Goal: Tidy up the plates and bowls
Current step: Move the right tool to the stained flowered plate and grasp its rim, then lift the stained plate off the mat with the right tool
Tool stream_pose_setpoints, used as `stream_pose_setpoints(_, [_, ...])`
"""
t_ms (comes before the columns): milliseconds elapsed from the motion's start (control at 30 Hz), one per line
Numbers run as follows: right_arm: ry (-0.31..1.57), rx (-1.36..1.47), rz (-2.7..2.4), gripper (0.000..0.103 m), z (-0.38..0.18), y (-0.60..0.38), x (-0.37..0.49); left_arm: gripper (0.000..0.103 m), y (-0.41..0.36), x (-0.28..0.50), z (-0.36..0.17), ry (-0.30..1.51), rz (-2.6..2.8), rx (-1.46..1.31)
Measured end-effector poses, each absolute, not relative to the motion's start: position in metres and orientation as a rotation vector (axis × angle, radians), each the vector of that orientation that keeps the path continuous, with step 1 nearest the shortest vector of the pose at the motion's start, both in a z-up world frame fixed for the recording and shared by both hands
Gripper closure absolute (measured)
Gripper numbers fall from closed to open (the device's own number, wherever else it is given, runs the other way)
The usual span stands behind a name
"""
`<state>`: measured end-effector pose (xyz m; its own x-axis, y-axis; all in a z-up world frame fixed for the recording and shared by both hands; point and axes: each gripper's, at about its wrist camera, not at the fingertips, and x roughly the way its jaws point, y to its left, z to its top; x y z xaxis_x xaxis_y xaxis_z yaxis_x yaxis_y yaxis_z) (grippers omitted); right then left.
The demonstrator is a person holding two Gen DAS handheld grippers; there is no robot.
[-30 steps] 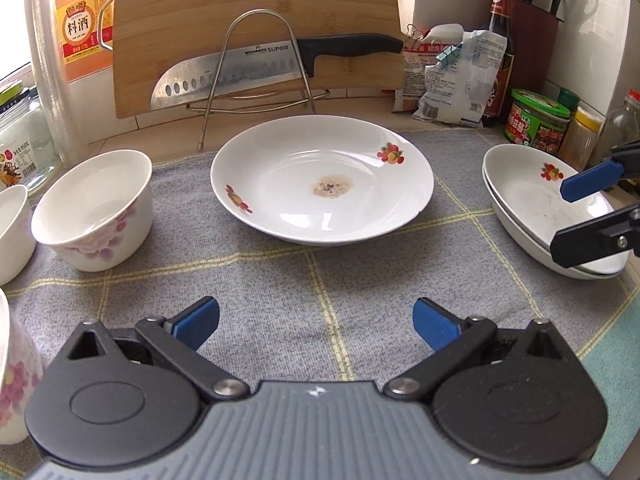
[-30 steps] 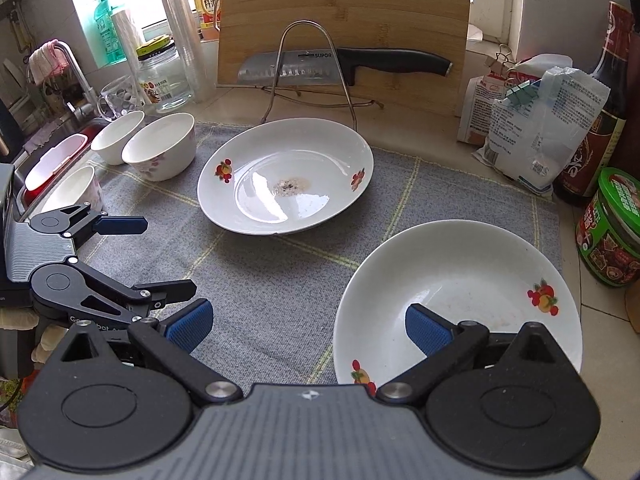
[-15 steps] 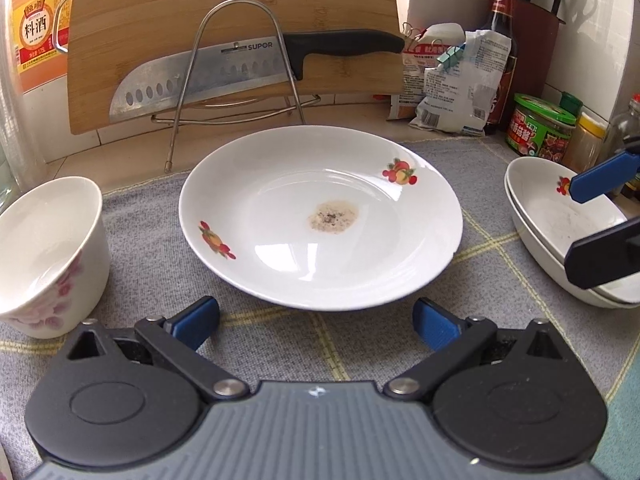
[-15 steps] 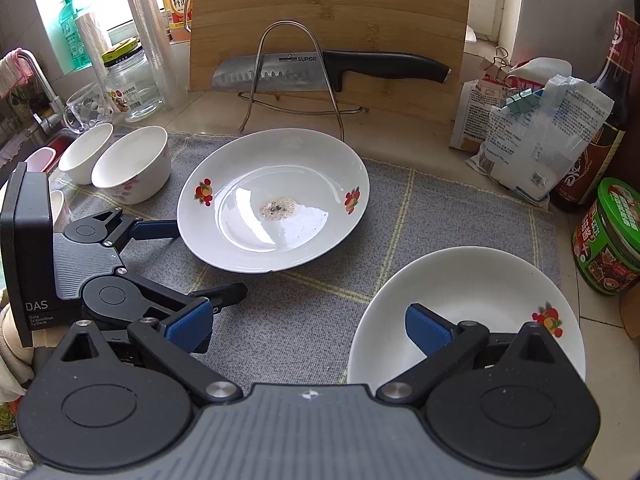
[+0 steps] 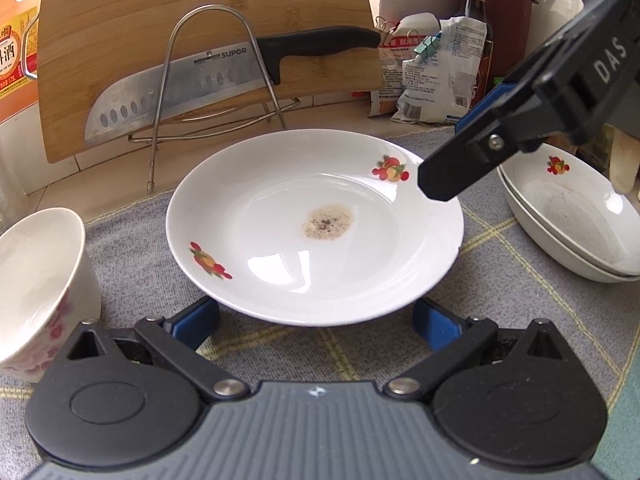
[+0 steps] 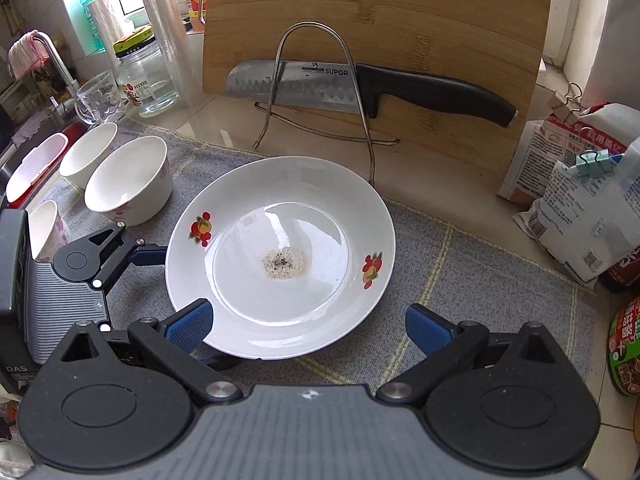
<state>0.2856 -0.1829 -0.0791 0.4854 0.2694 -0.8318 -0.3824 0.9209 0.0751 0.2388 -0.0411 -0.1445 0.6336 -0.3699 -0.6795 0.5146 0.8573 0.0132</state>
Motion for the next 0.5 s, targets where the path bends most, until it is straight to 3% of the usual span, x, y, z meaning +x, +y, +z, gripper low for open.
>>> stream_pose_setpoints(500, [1.137,-0.100,0.476,0.000,-0.113,-0.186,0.374,0.000,-0.037,0.239,-0.145,0.715,-0.530,0.215])
